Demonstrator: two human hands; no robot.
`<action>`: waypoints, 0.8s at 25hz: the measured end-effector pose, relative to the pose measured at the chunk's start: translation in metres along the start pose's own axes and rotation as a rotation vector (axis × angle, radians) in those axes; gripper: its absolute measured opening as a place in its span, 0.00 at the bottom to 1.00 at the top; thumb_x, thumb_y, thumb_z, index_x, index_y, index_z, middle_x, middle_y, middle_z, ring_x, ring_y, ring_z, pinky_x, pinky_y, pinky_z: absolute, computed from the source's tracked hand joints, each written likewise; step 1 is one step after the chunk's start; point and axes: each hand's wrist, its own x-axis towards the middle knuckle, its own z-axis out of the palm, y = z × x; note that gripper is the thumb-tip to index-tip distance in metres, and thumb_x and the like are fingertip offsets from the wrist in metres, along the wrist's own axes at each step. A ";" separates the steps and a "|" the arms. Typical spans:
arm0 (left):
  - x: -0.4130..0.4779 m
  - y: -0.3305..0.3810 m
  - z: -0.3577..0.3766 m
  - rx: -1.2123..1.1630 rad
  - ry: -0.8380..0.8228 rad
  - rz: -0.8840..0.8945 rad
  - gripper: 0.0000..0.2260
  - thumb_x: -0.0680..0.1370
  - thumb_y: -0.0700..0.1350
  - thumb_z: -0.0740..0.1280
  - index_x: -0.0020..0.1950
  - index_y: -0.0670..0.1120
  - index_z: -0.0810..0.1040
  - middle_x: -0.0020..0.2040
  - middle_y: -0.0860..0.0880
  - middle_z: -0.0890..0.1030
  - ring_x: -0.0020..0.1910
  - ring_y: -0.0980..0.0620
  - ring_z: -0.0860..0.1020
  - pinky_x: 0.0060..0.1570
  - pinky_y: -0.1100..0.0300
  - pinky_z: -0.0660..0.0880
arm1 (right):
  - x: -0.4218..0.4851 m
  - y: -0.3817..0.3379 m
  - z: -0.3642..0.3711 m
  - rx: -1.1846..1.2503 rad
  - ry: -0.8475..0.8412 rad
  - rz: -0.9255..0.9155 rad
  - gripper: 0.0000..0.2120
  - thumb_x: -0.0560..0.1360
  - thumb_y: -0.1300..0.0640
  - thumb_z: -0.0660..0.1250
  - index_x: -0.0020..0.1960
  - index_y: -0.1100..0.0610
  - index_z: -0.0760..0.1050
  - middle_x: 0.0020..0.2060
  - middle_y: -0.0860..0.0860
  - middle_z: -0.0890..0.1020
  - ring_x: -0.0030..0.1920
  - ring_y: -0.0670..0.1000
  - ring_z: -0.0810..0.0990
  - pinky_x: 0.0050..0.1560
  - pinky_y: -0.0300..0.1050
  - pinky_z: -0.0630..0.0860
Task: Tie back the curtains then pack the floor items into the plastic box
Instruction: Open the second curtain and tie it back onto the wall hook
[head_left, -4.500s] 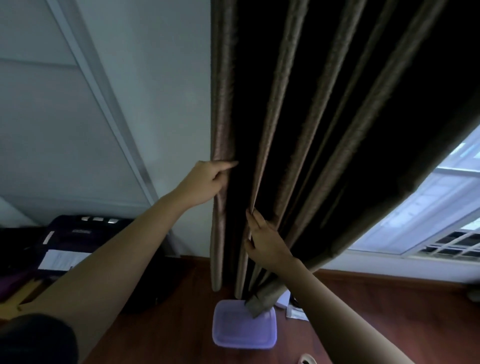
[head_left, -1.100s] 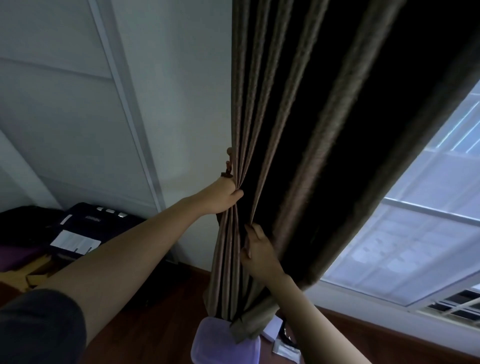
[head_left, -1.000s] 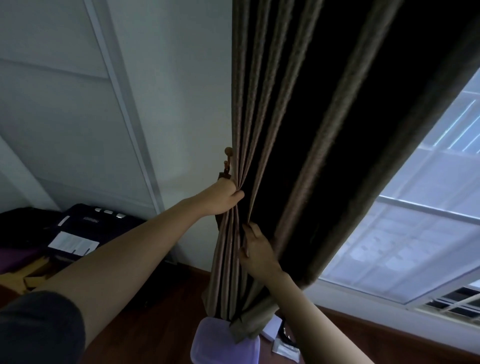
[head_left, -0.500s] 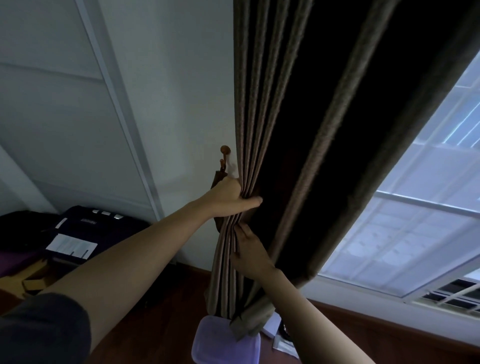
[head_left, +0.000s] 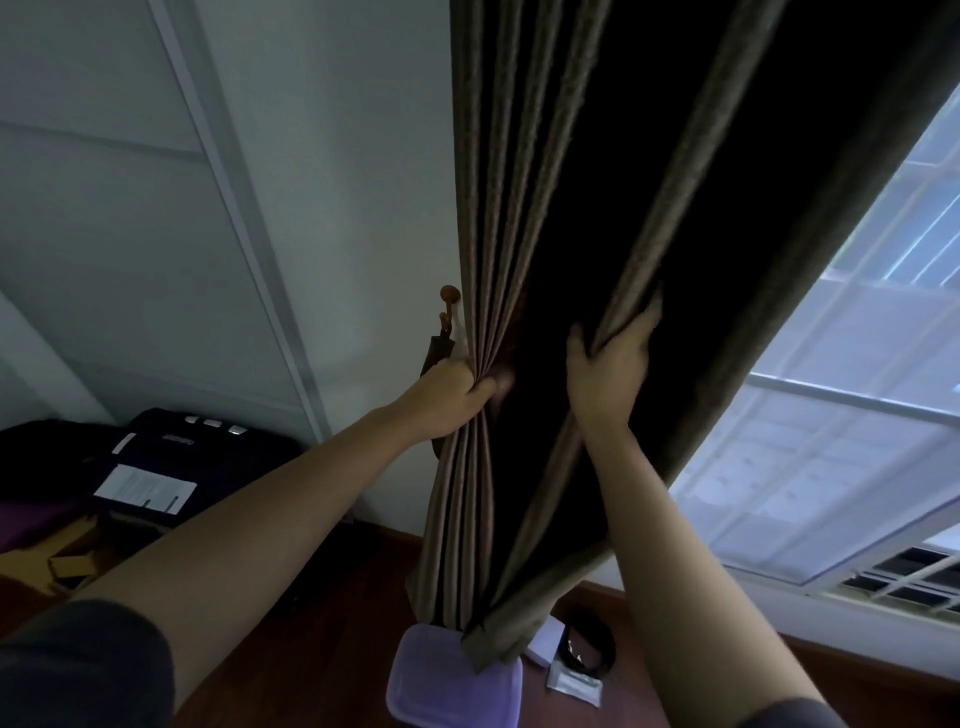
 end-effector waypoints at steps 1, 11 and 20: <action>-0.002 0.000 0.001 -0.003 -0.005 0.023 0.15 0.79 0.39 0.58 0.54 0.25 0.67 0.32 0.56 0.69 0.29 0.61 0.71 0.32 0.73 0.66 | 0.005 0.002 0.003 -0.085 -0.083 0.014 0.32 0.73 0.63 0.65 0.74 0.62 0.55 0.62 0.64 0.75 0.60 0.63 0.76 0.60 0.46 0.70; 0.008 0.001 -0.002 -0.088 -0.137 -0.042 0.12 0.80 0.44 0.56 0.44 0.36 0.69 0.36 0.44 0.72 0.31 0.52 0.71 0.34 0.64 0.67 | -0.091 0.080 0.029 -0.281 -0.646 -0.106 0.23 0.78 0.66 0.57 0.72 0.58 0.62 0.55 0.58 0.80 0.52 0.56 0.81 0.58 0.46 0.76; 0.006 0.019 -0.002 -0.101 -0.214 -0.060 0.16 0.81 0.42 0.56 0.32 0.45 0.63 0.31 0.45 0.68 0.32 0.47 0.69 0.35 0.58 0.66 | -0.097 0.094 0.036 -0.357 -0.798 -0.090 0.22 0.79 0.63 0.55 0.73 0.58 0.61 0.56 0.60 0.79 0.54 0.60 0.80 0.57 0.52 0.76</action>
